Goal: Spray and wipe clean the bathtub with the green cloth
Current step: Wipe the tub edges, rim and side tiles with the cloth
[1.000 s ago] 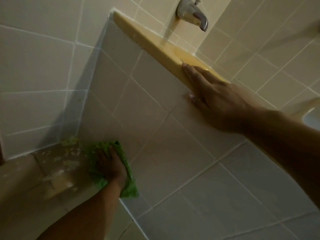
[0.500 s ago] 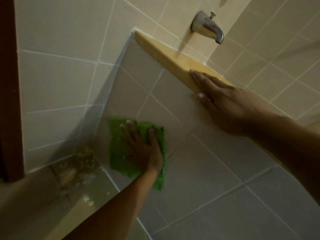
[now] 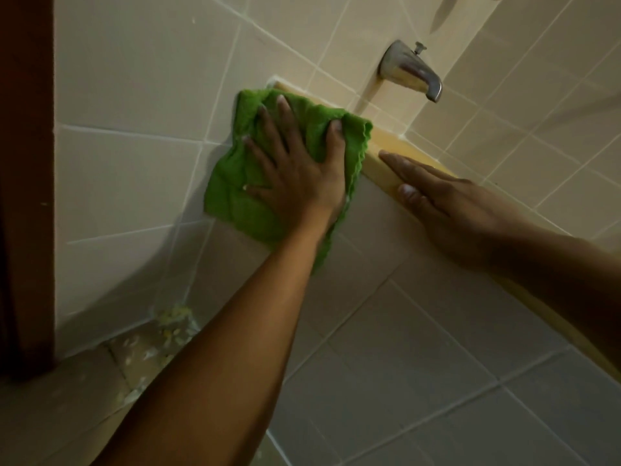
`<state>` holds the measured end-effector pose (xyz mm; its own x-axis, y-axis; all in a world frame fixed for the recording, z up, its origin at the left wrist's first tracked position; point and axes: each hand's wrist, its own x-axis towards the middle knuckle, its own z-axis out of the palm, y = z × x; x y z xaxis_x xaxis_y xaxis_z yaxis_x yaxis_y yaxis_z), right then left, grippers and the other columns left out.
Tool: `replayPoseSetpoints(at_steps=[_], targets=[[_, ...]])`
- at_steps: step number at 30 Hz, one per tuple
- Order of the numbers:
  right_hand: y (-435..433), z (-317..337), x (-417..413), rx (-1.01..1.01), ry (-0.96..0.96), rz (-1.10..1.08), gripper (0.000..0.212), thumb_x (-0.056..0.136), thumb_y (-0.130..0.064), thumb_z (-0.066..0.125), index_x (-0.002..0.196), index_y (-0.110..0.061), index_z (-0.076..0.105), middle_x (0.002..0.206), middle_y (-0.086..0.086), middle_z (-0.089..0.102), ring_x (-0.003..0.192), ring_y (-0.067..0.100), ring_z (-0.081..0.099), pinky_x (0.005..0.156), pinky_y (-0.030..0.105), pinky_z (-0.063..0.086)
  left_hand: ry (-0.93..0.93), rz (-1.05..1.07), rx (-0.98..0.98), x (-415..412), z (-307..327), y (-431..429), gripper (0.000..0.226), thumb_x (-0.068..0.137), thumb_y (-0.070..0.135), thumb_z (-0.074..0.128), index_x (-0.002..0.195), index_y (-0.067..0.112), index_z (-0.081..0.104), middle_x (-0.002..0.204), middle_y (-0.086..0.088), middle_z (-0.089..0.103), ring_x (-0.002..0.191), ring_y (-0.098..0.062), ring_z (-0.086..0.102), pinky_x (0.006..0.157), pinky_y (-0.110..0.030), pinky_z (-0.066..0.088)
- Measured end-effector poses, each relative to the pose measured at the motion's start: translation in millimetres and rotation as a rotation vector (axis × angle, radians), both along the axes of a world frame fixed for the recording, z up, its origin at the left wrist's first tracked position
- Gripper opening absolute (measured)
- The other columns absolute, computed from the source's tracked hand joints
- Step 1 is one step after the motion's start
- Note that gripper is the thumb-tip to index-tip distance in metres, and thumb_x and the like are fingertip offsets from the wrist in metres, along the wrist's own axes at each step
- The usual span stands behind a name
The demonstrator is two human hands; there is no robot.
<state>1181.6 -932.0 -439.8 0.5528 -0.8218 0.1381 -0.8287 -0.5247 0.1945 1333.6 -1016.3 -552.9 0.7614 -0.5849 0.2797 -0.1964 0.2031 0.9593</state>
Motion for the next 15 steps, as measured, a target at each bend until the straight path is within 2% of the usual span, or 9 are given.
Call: replayPoseSetpoints(at_steps=[2, 5, 11, 15], targets=[[-1.5, 0.4, 0.6, 0.008, -0.006, -0.001, 0.055, 0.101, -0.065, 0.016, 0.155, -0.058, 0.009, 0.168, -0.018, 0.016, 0.152, 0.021, 0.028, 0.121, 0.043, 0.029, -0.018, -0.005, -0.021, 1.9, -8.4, -0.5, 0.091, 0.085, 0.084, 0.016, 0.164, 0.041, 0.008, 0.174, 0.013, 0.001, 0.16, -0.026, -0.003, 0.113, -0.082, 0.002], [-2.4, -0.1, 0.9, 0.02, -0.024, 0.01, 0.055, 0.102, -0.058, 0.021, 0.156, -0.057, 0.012, 0.167, -0.02, 0.017, 0.153, 0.017, 0.025, 0.116, 0.032, 0.024, -0.062, 0.006, -0.025, 5.3, -26.1, 0.1, 0.088, 0.088, 0.081, 0.02, 0.164, 0.04, 0.011, 0.174, 0.012, 0.005, 0.161, -0.023, 0.0, 0.114, -0.08, 0.005], [-7.5, 0.7, 2.1, 0.036, -0.048, 0.028, 0.054, 0.101, -0.065, 0.021, 0.154, -0.06, 0.012, 0.163, -0.025, 0.019, 0.152, 0.019, 0.027, 0.114, 0.029, 0.019, -0.039, 0.022, -0.002, 4.1, -76.2, 1.8, 0.084, 0.091, 0.077, 0.026, 0.164, 0.038, 0.017, 0.173, 0.012, 0.009, 0.16, -0.02, 0.005, 0.114, -0.077, 0.012], [-12.5, 0.1, 7.2, 0.019, -0.049, 0.043, 0.056, 0.101, -0.064, 0.023, 0.156, -0.055, 0.015, 0.15, -0.034, 0.023, 0.15, 0.018, 0.031, 0.112, 0.025, 0.021, -0.004, 0.034, 0.021, 4.1, -128.6, 4.8, 0.087, 0.092, 0.079, 0.023, 0.164, 0.03, 0.023, 0.173, 0.005, 0.016, 0.159, -0.023, 0.013, 0.118, -0.07, 0.017]])
